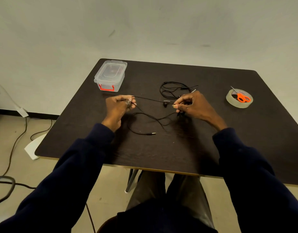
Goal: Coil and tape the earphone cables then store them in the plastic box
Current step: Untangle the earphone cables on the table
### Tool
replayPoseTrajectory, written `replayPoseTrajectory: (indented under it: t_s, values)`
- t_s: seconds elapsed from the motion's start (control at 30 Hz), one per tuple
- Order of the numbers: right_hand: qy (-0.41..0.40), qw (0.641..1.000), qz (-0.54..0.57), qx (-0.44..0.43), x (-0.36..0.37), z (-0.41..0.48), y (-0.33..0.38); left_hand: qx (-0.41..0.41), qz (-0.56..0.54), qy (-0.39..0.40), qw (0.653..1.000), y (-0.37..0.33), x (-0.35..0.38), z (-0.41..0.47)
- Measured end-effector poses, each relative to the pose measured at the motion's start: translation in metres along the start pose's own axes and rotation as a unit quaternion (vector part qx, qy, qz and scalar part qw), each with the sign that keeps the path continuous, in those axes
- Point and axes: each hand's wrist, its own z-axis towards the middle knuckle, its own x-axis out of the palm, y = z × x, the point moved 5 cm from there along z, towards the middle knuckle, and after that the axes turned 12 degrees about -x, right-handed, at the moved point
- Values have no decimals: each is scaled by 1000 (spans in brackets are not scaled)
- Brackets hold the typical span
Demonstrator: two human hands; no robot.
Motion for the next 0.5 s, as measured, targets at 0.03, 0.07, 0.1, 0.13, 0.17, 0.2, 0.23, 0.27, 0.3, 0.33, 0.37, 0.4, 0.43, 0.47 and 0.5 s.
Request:
replayPoseTrajectory:
  t_s: [0.03, 0.07, 0.1, 0.13, 0.17, 0.2, 0.23, 0.27, 0.3, 0.33, 0.37, 0.4, 0.43, 0.47, 0.5]
  values:
    - [-8, 1000, -1, -6, 1, 1, 2, 21, 39, -10, 999, -1, 0, -3]
    - [-15, 1000, 1, -13, 4, 2, 5, 68, 110, -29, 991, -4, -1, -7]
    - [-20, 1000, 8, -23, 7, 3, 9, 140, 197, -55, 969, -9, 0, -15]
    - [-24, 999, 16, -32, 11, 6, 13, 222, 267, -77, 935, -15, 2, -25]
    - [-28, 999, 21, -39, 14, 8, 17, 298, 309, -86, 899, -21, 6, -35]
    - [-30, 998, 21, -43, 17, 11, 21, 358, 327, -75, 871, -25, 13, -43]
    - [-32, 998, 17, -45, 19, 14, 25, 394, 333, -40, 855, -28, 22, -47]
    - [-31, 998, 13, -47, 20, 18, 29, 405, 336, 10, 850, -30, 33, -49]
    - [-30, 998, 11, -49, 21, 20, 32, 394, 347, 60, 849, -31, 44, -49]
    - [-29, 998, 12, -48, 21, 23, 34, 376, 365, 101, 845, -30, 53, -48]
    - [-28, 998, 14, -46, 21, 24, 36, 362, 382, 128, 840, -29, 60, -48]
    - [-26, 999, 17, -43, 20, 24, 37, 352, 385, 144, 841, -28, 65, -46]
    - [-22, 999, 22, -38, 19, 23, 37, 338, 370, 149, 853, -26, 67, -44]
    - [-17, 999, 31, -33, 17, 21, 35, 316, 338, 148, 874, -25, 68, -41]
    - [-13, 999, 41, -27, 15, 19, 33, 284, 294, 147, 901, -22, 67, -38]
